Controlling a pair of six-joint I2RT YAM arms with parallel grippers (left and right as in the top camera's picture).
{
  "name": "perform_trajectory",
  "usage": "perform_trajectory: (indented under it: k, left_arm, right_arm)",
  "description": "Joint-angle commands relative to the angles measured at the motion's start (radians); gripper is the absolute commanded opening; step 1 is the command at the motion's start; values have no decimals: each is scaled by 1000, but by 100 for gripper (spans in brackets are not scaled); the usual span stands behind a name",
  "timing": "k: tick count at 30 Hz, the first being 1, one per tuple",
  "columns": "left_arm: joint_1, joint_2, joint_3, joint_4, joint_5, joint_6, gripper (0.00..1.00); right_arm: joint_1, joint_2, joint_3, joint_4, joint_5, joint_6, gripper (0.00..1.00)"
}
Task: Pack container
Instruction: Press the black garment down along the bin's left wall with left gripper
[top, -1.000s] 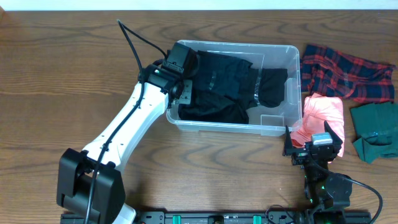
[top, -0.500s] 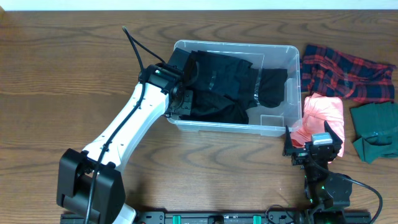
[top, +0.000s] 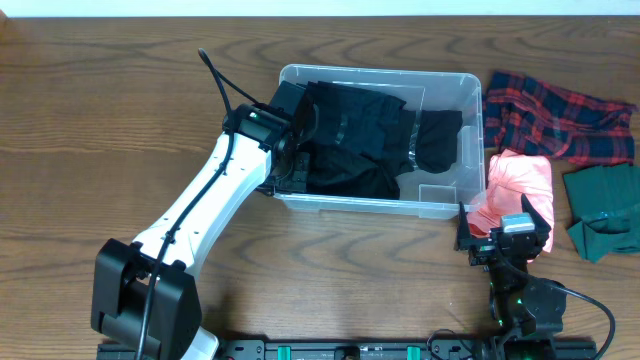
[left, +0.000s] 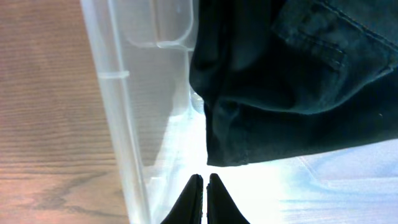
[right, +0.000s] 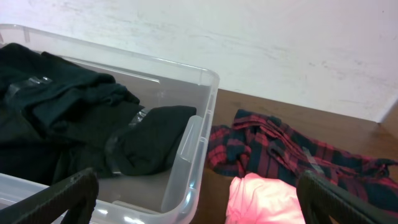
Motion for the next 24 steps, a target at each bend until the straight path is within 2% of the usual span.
perform_trajectory:
  k: [1,17,24]
  left_arm:
    - [4,-5,0,-11,39,-10,6]
    - [2,-5,0,-69,85,-10,6]
    - [2,-6,1,-16,85,-10,6]
  right_arm:
    - [-9,-3,-2,-3,0,-8,99]
    - [-9,-3,-2,-3,0,-8,99]
    - [-9,-3,-2,-3,0,-8,99]
